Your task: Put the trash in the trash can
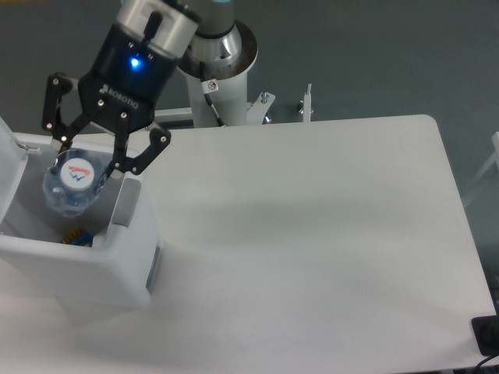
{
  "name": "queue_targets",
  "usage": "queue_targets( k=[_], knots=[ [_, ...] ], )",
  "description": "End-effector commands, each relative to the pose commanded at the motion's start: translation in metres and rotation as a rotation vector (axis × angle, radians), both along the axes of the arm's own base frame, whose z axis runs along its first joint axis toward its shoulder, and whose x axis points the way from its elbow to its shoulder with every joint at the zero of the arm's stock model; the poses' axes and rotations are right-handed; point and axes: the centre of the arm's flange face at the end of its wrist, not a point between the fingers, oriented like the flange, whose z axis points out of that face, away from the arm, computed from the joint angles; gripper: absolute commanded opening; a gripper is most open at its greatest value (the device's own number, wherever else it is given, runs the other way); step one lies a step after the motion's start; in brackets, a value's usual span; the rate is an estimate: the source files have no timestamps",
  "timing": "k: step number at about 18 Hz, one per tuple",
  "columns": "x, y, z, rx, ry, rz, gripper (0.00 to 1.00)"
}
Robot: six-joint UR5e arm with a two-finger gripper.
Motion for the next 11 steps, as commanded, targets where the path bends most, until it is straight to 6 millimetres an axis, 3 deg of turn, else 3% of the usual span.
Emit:
queue_targets(
  k=[4, 6, 11],
  knots=[
    [0.002, -0.003, -0.002, -0.005, -0.004, 0.000, 1.00],
    [-0.008, -0.003, -0.007, -0.012, -0.011, 0.015, 1.00],
    [-0.114, -0.031, -0.032, -0.037, -0.042, 0.180, 1.00]
  ],
)
